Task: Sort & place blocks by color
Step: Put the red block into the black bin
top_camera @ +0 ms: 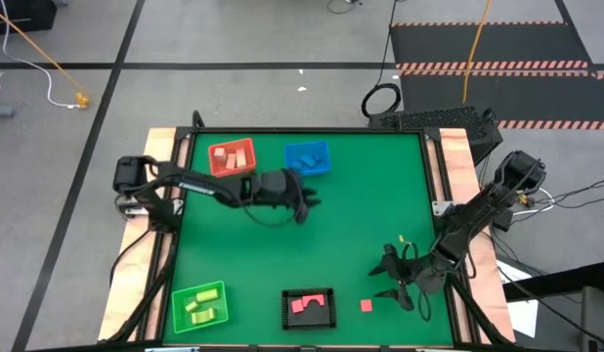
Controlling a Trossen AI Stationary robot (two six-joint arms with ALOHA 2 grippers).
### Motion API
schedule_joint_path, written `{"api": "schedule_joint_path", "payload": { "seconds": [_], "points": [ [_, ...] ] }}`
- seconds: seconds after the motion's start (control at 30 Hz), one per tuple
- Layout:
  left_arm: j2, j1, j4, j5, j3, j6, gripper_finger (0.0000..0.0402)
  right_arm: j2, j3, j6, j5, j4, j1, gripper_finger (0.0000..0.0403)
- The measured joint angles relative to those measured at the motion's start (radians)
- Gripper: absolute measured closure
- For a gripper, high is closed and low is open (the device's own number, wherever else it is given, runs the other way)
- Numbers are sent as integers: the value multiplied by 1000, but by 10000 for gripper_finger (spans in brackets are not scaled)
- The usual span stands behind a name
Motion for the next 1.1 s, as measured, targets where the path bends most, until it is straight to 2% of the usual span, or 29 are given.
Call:
{"api": "schedule_joint_path", "payload": {
  "seconds": [0.2,0.33,0.57,0.83,0.97,1.1],
  "points": [
    [2,-139,69,-4,0,-34,220,155,0,-131,-4,204,20,124],
    [2,-214,102,-70,1,-60,220,266,7,-177,-3,300,43,124],
    [2,-312,140,-132,1,-90,220,405,51,-187,-2,357,69,124],
    [2,-396,152,-260,1,-121,220,517,100,-222,15,376,69,127],
    [2,-429,153,-290,1,-155,220,531,101,-175,27,377,68,160],
    [2,-457,153,-292,1,-162,220,532,101,-121,32,380,67,231]
  ]
}}
